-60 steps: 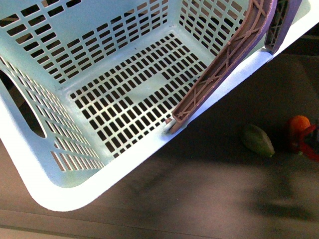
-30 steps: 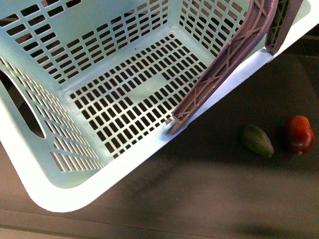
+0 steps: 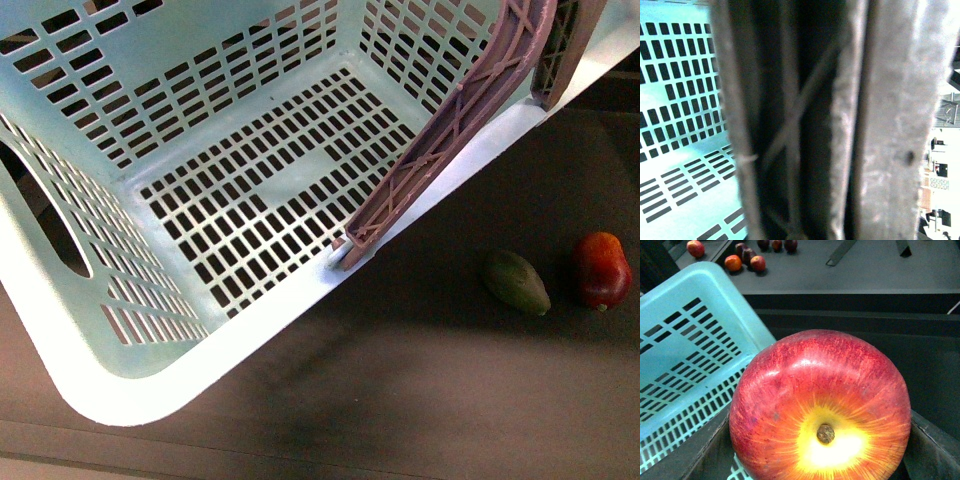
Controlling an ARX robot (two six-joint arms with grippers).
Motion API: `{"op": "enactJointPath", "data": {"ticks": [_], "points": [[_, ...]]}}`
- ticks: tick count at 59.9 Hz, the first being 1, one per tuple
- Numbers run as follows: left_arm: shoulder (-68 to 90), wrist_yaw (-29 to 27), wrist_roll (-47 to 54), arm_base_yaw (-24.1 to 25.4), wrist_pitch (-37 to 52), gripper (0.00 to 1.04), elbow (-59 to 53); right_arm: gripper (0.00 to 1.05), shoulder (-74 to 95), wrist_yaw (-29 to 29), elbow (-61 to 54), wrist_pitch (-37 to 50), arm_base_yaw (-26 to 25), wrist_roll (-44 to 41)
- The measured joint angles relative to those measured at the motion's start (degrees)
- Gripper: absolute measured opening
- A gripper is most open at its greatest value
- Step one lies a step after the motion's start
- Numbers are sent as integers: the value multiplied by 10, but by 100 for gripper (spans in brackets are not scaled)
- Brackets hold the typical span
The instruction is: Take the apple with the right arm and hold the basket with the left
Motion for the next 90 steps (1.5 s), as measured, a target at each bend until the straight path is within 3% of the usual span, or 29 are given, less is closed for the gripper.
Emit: {"op": "enactJointPath", "data": {"ticks": [12, 20, 39, 50, 63, 67, 71, 90], "points": [[0, 0, 0, 0, 0, 15, 0, 80, 40, 11, 12, 9, 42, 5], [0, 0, 0, 0, 0, 15, 0, 97, 50, 14, 12, 9, 48, 10], [0, 1, 3, -2, 0, 15, 0, 96, 23, 49, 5, 2, 33, 17], [0, -5, 7, 2, 0, 15, 0, 96, -75, 123, -44, -25, -14, 17], [0, 9, 2, -2, 0, 15, 0, 96, -97, 124, -52, -26, -21, 15], [0, 3, -2, -1, 0, 15, 0, 82, -106, 95, -115, 122, -29, -40], [0, -3, 3, 0, 0, 15, 0, 66, -135, 80, -187, 219, -45, -71], [0, 4, 2, -1, 0, 15, 0, 17, -230, 42, -322, 257, -89, -93]]}}
